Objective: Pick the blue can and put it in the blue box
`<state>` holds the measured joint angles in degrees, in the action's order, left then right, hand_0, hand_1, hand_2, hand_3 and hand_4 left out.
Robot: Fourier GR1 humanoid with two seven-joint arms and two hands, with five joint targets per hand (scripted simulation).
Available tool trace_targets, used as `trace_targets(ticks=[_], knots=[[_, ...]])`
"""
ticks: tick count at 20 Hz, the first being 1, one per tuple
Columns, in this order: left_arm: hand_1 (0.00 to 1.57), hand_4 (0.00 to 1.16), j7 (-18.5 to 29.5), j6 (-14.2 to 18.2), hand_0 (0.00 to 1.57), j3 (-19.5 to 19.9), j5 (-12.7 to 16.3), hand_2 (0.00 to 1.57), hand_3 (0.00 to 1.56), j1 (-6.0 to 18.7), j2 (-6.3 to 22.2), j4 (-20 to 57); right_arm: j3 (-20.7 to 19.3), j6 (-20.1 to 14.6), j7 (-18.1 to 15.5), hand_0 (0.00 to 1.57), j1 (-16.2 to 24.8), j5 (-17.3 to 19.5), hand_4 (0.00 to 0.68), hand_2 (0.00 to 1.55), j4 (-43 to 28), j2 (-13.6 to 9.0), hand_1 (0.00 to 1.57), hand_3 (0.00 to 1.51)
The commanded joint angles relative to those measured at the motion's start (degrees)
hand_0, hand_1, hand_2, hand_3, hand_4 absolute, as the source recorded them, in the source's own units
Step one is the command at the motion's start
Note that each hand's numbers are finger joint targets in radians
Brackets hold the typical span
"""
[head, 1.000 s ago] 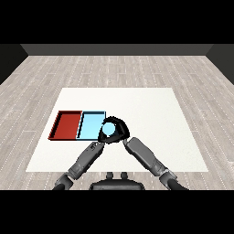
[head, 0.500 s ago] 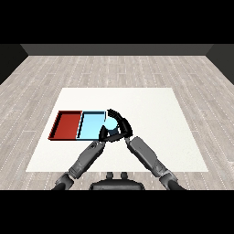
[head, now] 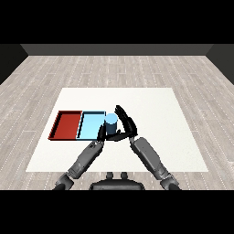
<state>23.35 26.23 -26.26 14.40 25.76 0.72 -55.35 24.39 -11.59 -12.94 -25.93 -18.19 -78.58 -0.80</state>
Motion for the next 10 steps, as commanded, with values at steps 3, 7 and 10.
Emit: trace_targets(ticks=[3,7,10], knots=[[1.57,1.13,1.38,-2.64,1.57,3.68,-2.27,1.57,1.5,-0.48,-0.01,1.56,-4.32,3.61,-0.89,0.0,5.56,0.28,0.0,0.0,-3.6,-1.19,0.0,0.0],[1.57,1.13,2.82,1.64,1.57,1.93,-2.06,1.57,1.49,2.37,-0.68,6.02,-4.8,2.91,4.1,0.0,11.59,0.23,0.0,0.0,-17.2,-5.14,0.0,0.0],[1.57,1.13,1.64,-0.35,1.57,4.69,-3.64,1.57,1.49,1.8,0.06,6.26,-8.82,4.62,0.87,0.0,17.42,-2.66,0.0,0.0,-22.1,-8.03,0.0,0.0]])
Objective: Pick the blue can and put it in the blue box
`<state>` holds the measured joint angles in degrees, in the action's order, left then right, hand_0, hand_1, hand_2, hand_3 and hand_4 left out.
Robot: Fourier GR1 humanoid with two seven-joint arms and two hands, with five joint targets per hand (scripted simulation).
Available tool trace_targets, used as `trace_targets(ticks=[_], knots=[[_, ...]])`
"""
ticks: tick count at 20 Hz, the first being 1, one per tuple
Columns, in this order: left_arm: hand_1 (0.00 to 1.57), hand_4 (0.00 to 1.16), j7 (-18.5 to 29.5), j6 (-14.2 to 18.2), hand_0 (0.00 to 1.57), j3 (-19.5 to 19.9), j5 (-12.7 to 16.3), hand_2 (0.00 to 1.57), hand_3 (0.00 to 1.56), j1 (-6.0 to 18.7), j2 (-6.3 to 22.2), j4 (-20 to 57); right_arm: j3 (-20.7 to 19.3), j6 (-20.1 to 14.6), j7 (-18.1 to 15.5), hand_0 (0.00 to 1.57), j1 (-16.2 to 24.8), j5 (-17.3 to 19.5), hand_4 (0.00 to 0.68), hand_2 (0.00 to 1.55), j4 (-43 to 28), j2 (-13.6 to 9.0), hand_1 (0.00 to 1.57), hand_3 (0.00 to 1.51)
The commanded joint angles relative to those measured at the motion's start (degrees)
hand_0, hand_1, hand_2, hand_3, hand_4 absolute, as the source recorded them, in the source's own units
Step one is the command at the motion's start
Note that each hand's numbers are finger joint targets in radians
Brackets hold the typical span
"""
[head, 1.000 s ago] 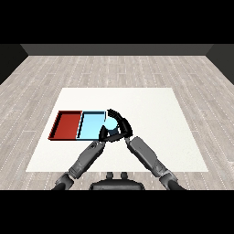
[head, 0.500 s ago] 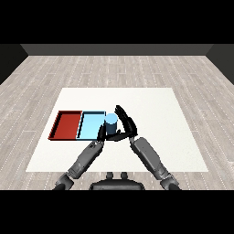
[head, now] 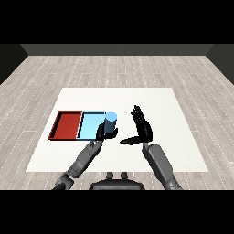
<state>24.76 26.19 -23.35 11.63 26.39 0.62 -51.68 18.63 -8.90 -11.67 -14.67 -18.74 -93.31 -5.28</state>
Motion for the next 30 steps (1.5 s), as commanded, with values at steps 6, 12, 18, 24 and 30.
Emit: trace_targets(ticks=[6,12,18,24,30], knots=[[1.57,1.13,-3.95,-3.21,1.57,6.47,-0.85,1.57,1.51,4.32,5.76,4.28,-10.58,2.99,-1.16,0.0,10.07,-5.54,0.0,0.0,-11.18,-5.54,0.0,0.0],[1.57,1.12,-9.09,-1.38,1.57,10.88,-1.12,1.57,1.5,4.47,10.84,8.01,-15.42,5.29,0.11,0.0,14.44,-7.86,0.0,0.0,-12.94,-8.96,0.0,0.0],[1.57,1.07,-11.13,-6.27,1.57,16.28,-0.01,1.57,1.52,9.1,16.23,21.37,-14.29,4.44,-3.44,0.0,16.08,-4.58,0.0,0.0,-10.44,-6.3,0.0,0.0],[1.57,0.99,-13.57,-3.32,1.57,15.86,-4.56,1.55,1.4,15.95,15.26,36.53,-14.27,5.13,-4.68,0.0,11.36,-4.09,0.0,0.0,-2.69,-4.12,0.0,0.0],[1.57,0.94,-18.67,-1.03,1.57,14.46,-7.63,1.47,1.19,20.74,10.41,46.3,-15.77,4.04,-3.97,0.0,8.25,-3.91,0.0,0.0,1.91,-3.4,0.0,0.0]])
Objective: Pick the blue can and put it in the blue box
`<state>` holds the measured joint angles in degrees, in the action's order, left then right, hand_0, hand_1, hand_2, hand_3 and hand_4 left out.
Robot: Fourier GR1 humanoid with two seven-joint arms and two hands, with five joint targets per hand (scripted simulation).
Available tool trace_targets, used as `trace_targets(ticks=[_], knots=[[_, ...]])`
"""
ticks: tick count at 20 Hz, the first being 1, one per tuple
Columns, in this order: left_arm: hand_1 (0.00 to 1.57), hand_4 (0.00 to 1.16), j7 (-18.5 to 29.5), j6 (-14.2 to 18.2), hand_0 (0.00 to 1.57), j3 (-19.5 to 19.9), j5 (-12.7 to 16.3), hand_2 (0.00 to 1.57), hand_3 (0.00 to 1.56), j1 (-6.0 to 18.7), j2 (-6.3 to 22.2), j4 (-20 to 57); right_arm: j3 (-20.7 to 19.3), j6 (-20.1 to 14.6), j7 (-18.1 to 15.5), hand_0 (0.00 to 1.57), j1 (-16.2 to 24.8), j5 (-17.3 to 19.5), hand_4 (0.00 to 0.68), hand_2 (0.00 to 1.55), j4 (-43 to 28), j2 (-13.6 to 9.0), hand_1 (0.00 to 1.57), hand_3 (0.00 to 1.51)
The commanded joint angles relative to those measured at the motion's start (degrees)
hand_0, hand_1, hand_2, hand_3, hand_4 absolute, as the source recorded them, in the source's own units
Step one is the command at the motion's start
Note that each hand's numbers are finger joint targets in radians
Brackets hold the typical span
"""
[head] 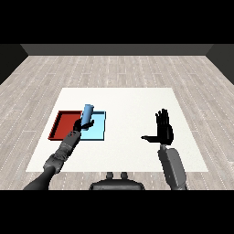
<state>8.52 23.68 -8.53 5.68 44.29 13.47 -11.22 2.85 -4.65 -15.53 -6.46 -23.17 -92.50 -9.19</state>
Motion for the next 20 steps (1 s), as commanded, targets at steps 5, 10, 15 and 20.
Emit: trace_targets(ticks=[5,10,15,20], knots=[[1.53,0.87,-5.53,-1.15,1.53,-2.18,-4.04,1.45,0.73,3.39,-4.11,9.48,-2.34,2.96,-3.4,0.0,-1.48,-0.91,0.0,0.0,6.25,0.23,0.0,0.0],[1.57,0.63,-4.24,-4.93,1.57,2.57,0.25,1.49,0.0,0.17,-3.19,9.29,-1.9,3.32,-3.24,0.0,0.0,-0.97,0.0,0.0,3.73,0.43,0.0,0.0],[0.0,0.0,-6.19,-4.11,0.0,-1.52,-4.71,0.0,0.0,0.38,-2.25,11.05,-1.17,3.58,-1.95,0.0,3.51,-1.42,0.0,0.0,-0.33,0.68,0.0,0.0],[0.0,0.0,-2.59,4.22,0.0,1.15,-2.97,0.0,0.0,1.46,-0.72,8.33,-4.05,6.39,-0.24,0.0,2.8,-4.36,0.0,0.0,-0.25,-1.74,0.0,0.0]])
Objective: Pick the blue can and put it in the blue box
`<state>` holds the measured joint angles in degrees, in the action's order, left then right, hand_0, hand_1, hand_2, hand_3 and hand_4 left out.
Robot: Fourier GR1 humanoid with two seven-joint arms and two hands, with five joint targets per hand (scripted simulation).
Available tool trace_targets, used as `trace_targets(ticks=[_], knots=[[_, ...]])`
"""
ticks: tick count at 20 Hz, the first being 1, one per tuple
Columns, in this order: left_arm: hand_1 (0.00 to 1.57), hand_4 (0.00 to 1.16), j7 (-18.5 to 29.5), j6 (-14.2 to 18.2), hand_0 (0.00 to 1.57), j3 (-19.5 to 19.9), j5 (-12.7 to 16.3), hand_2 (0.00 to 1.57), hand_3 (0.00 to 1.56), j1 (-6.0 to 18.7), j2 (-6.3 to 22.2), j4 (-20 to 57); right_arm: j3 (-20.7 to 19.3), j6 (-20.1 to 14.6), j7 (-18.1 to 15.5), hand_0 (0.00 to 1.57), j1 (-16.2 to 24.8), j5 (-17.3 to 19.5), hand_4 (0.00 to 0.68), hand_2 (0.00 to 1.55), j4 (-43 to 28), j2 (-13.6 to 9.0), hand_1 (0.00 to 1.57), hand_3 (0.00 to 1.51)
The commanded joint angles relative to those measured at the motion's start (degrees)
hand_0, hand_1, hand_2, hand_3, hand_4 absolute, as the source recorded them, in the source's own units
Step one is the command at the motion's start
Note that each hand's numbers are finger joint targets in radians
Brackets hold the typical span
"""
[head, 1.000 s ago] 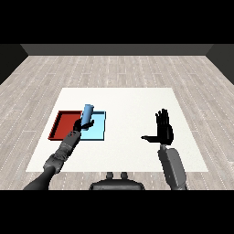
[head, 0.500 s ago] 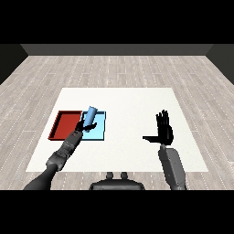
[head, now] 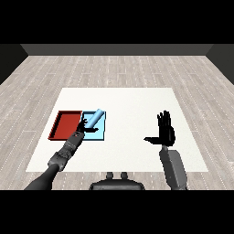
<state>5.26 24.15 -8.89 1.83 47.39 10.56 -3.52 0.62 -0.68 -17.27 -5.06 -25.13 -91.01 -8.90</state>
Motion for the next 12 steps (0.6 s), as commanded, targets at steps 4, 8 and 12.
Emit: trace_targets(ticks=[4,8,12], knots=[[0.0,0.0,15.0,16.24,0.0,7.01,5.86,0.0,0.0,-4.54,-0.35,-8.74,-0.68,2.39,-0.35,0.0,2.44,-2.0,0.0,0.0,-3.14,-0.49,0.0,0.0],[0.0,0.0,28.45,8.84,0.0,9.51,8.28,0.0,0.0,-6.74,1.47,-18.89,-0.5,0.93,0.65,0.0,0.08,-0.95,0.0,0.0,-1.62,-0.17,0.0,0.0],[0.0,0.0,35.71,-0.04,0.0,7.95,9.08,0.0,0.0,-10.78,-0.25,-28.77,0.22,-0.99,3.42,0.0,-2.96,0.65,0.0,0.0,-0.23,-0.58,0.0,0.0]])
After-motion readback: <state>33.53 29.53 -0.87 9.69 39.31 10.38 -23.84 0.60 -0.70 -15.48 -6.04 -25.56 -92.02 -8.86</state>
